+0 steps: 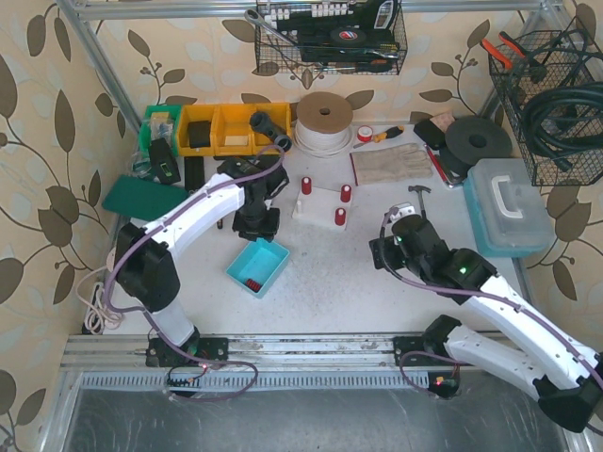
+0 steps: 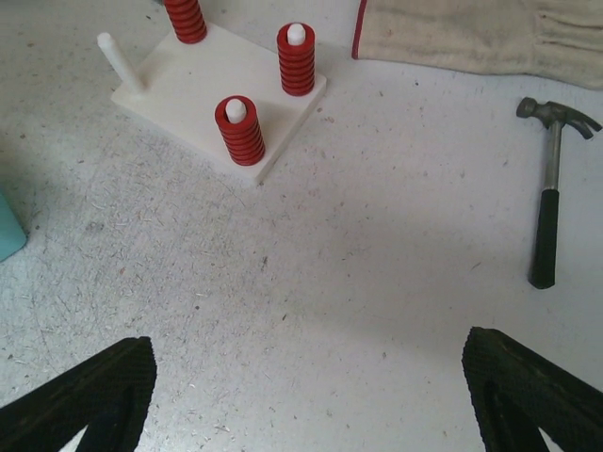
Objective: Install the large spring
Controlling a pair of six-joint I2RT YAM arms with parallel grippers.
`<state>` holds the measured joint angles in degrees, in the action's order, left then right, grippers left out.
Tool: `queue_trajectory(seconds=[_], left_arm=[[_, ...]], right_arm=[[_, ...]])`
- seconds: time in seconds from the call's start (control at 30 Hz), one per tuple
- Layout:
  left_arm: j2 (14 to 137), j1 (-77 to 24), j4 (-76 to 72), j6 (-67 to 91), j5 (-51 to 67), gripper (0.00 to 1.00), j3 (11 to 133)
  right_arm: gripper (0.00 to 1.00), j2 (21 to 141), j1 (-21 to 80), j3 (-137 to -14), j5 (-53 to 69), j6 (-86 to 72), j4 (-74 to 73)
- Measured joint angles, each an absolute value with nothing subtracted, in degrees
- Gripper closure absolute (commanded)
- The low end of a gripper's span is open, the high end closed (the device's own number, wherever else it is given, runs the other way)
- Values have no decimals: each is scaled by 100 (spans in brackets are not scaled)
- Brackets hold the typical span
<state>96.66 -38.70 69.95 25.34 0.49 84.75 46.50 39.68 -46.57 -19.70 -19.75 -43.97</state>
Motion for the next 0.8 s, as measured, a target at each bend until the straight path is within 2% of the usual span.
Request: queue_trajectory(seconds=[0.2, 0.37, 0.63, 0.8], left_arm=[[9854, -3870, 7592, 4381, 64, 57, 9247], [9817, -3861, 7795, 6049, 54, 62, 9494], [9080, -4029, 7116, 8812, 38, 66, 7992], [8947, -4215, 6792, 9859, -204, 66, 7476]], right_arm=[[12, 4318, 3968, -4646, -1914, -1778, -4401], [12, 4158, 3968, -4558, -1761, -1699, -4407], [12, 3695, 3968, -4458, -1516, -1640, -4488], [12, 3286, 3968, -4458, -1494, -1643, -4530]])
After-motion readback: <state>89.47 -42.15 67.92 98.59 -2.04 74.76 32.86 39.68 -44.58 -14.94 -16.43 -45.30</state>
